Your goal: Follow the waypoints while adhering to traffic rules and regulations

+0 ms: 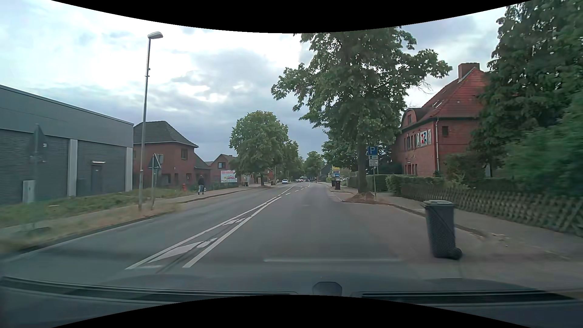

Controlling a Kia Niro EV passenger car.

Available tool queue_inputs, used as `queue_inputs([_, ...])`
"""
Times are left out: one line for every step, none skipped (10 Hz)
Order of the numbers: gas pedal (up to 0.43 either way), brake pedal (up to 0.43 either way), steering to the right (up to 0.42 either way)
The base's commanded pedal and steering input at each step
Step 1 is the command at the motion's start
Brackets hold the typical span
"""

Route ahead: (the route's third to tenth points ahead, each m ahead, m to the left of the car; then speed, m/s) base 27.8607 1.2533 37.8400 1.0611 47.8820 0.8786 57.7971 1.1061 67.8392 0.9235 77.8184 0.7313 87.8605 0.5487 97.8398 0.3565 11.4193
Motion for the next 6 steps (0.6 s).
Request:
queue_inputs([0.000,0.000,0.005])
queue_inputs([0.000,0.000,0.006])
queue_inputs([0.000,0.000,0.009])
queue_inputs([0.000,0.000,0.012])
queue_inputs([0.000,0.000,0.013])
queue_inputs([0.000,0.000,0.012])
